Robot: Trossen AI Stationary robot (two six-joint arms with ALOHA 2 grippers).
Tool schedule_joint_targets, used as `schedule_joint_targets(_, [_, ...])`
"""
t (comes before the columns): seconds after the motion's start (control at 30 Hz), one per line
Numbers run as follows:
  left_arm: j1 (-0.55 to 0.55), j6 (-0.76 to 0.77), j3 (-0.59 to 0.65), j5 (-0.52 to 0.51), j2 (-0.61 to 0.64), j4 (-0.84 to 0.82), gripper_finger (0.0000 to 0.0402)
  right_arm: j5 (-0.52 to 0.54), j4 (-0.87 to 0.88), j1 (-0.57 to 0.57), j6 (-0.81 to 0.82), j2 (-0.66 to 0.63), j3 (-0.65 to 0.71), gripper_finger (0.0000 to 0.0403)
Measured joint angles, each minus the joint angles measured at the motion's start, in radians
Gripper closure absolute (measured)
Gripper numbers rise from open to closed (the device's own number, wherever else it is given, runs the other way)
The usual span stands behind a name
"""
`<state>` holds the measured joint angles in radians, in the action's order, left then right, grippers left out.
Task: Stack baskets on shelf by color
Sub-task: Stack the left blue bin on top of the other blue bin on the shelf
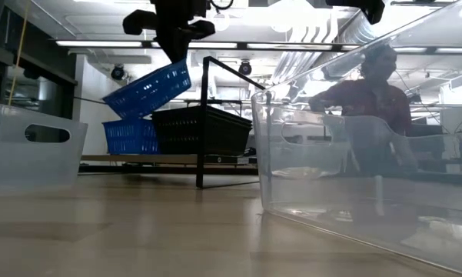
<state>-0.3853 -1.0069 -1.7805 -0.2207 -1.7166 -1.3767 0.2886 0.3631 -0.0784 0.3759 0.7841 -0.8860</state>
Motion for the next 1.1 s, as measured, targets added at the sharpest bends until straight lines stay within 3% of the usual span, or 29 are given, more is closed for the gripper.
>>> schedule_joint_targets(0.7, [0.027, 0.012, 0.002, 0.004, -0.095, -0.034, 0.04, -0.008, 0.007, 0.0, 0.0, 0.0, 0.0, 0.0229])
schedule_joint_targets(1.1, [0.027, 0.027, 0.002, 0.019, -0.094, -0.03, 0.0374, -0.008, 0.007, 0.0, -0.018, 0.0, 0.0, 0.0229])
